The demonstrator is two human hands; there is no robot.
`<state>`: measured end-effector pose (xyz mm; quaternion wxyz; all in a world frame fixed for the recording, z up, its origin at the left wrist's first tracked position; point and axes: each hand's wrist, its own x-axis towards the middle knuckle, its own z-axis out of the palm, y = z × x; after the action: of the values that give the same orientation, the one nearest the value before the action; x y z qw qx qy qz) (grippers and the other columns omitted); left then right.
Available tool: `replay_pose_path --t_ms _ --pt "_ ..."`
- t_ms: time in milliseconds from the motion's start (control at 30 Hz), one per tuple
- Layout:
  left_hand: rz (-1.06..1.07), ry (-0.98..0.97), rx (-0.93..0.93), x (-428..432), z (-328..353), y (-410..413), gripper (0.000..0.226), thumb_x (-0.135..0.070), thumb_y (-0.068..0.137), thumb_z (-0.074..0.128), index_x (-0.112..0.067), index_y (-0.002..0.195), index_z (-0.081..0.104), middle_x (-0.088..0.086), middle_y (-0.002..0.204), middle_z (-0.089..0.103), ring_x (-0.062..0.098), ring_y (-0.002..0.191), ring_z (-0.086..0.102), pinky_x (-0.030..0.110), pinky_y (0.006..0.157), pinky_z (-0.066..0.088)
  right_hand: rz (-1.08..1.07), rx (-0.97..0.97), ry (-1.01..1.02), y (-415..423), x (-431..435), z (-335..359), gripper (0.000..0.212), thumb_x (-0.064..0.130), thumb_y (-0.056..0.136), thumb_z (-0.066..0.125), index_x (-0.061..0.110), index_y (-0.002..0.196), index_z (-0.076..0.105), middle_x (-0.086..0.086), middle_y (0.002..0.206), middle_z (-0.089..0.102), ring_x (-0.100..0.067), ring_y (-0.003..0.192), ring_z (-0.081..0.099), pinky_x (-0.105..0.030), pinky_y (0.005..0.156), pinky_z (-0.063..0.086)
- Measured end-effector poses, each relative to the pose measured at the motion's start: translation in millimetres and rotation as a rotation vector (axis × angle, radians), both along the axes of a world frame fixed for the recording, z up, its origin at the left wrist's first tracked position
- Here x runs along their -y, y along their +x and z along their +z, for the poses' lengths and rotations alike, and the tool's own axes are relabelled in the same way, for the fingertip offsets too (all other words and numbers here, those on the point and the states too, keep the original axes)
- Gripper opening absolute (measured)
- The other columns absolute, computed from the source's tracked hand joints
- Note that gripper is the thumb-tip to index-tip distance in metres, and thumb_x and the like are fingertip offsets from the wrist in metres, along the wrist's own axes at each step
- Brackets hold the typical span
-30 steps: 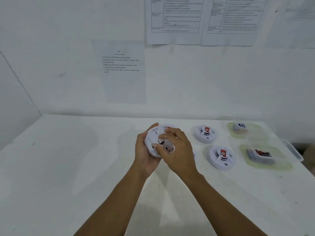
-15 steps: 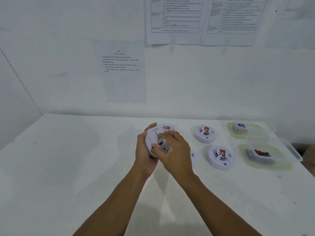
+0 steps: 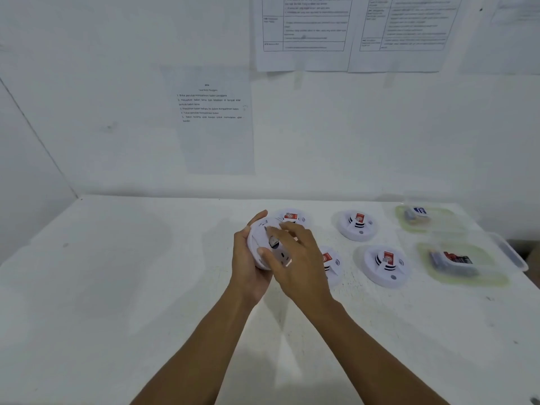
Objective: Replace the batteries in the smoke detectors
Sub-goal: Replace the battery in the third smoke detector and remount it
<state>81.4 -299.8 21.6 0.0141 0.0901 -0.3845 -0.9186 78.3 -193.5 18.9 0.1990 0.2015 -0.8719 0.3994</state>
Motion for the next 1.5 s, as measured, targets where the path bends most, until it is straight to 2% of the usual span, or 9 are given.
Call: replay_pose_path --t_ms 133,433,800,900,1033,1133,1233,1333,1500 --pt "-0.007 -0.005 -0.001 3 0 -2 0.048 -0.044 0.099 0.029 -0.027 0.132 0.059 0.012 0.133 0.061 0.035 0.124 0.056 0.052 0.108 0.041 -0.032 -0.162 0.059 -2 3 -3 0.044 0.047 0.090 0.052 0.016 0.116 0.070 -0.008 0.125 0.064 -0.025 0.110 0.062 -0.033 0.092 0.051" --pt "0.088 -0.169 -0.077 -6 6 1 0.041 -0.035 0.102 0.029 -0.024 0.127 0.059 0.006 0.116 0.070 0.025 0.105 0.068 0.035 0.080 0.056 -0.169 0.003 -0.123 8 27 15 0.037 0.043 0.088 0.058 0.017 0.110 0.071 -0.002 0.115 0.068 -0.021 0.107 0.061 -0.020 0.091 0.038" --pt "0.123 -0.244 -0.082 1 11 -3 0.039 -0.037 0.102 0.036 -0.022 0.132 0.056 0.007 0.119 0.067 0.023 0.105 0.067 0.033 0.080 0.056 -0.134 0.126 -0.246 7 36 20 0.032 0.038 0.093 0.061 0.017 0.114 0.069 0.002 0.114 0.069 -0.011 0.104 0.062 0.002 0.084 0.030" --pt "0.112 -0.293 -0.104 6 15 -8 0.044 -0.045 0.103 0.028 -0.028 0.134 0.055 0.003 0.125 0.067 0.022 0.113 0.065 0.035 0.088 0.055 -0.072 0.189 -0.295 2 27 33 0.035 0.044 0.091 0.059 0.021 0.117 0.066 0.009 0.110 0.069 -0.005 0.097 0.064 -0.017 0.087 0.051" --pt "0.049 -0.467 -0.121 10 21 -11 0.054 -0.052 0.102 0.017 -0.034 0.134 0.057 -0.004 0.128 0.065 0.017 0.114 0.064 0.026 0.074 0.056 -0.026 0.424 -0.440 -9 13 46 0.057 0.046 0.086 0.067 0.030 0.135 0.046 0.016 0.108 0.055 0.000 0.080 0.059 -0.036 0.083 0.060" --pt "0.053 -0.550 -0.103 16 22 -12 0.042 -0.051 0.102 0.030 -0.040 0.127 0.062 -0.010 0.130 0.063 0.008 0.115 0.062 0.022 0.080 0.054 0.055 0.548 -0.538 -17 4 43 0.055 0.028 0.088 0.067 0.040 0.136 0.043 0.009 0.119 0.055 -0.012 0.102 0.062 -0.044 0.082 0.060" --pt "0.086 -0.640 -0.106 28 13 -10 0.029 -0.041 0.098 0.049 -0.042 0.125 0.058 -0.016 0.134 0.058 0.006 0.121 0.057 0.026 0.094 0.049 0.141 0.659 -0.777 -21 -7 35 0.047 0.013 0.091 0.061 0.038 0.130 0.051 0.000 0.125 0.060 -0.023 0.108 0.063 -0.047 0.076 0.061" --pt "0.051 -0.698 -0.124 34 2 0 0.037 -0.028 0.094 0.061 -0.038 0.130 0.053 -0.015 0.131 0.058 0.004 0.110 0.063 0.029 0.087 0.055 0.249 0.717 -0.986 -19 -16 27 0.037 0.012 0.094 0.060 0.030 0.127 0.055 -0.001 0.122 0.065 -0.026 0.106 0.068 -0.044 0.073 0.060" --pt "0.063 -0.815 -0.177 39 -2 11 0.038 -0.015 0.089 0.068 -0.032 0.123 0.061 -0.013 0.120 0.067 0.012 0.105 0.067 0.027 0.085 0.057 0.270 0.657 -0.779 -18 -26 11 0.039 0.011 0.091 0.064 0.030 0.125 0.058 -0.002 0.123 0.065 -0.023 0.107 0.067 -0.048 0.079 0.060"
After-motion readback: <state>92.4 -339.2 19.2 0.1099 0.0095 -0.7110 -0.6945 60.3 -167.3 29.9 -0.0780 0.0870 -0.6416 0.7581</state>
